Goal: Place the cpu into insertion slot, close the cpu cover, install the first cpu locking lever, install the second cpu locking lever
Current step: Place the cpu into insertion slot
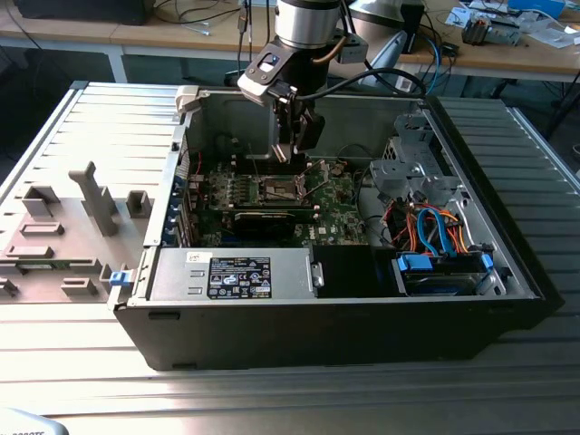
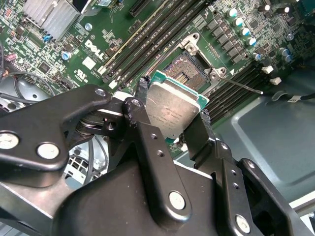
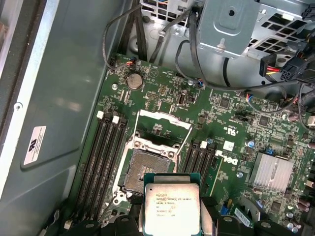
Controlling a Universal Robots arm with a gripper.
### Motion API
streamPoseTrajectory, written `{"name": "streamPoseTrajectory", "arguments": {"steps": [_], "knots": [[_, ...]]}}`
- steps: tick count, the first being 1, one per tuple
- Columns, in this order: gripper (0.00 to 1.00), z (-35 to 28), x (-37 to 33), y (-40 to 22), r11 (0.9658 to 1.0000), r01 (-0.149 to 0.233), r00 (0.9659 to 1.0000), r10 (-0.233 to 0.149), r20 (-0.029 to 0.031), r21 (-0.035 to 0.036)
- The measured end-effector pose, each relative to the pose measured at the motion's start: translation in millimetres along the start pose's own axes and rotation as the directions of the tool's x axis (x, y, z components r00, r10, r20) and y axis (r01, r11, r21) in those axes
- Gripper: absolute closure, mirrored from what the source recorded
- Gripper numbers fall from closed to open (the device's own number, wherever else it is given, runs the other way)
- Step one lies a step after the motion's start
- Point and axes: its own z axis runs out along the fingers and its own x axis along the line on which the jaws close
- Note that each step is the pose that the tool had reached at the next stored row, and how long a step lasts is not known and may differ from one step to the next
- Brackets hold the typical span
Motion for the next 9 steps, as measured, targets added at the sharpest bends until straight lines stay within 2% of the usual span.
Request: {"name": "streamPoseTrajectory", "arguments": {"steps": [9], "knots": [[0.45,0.0,0.0,0.0,1.0,-0.008,1.0,0.008,-0.0003,0.0003]]}}
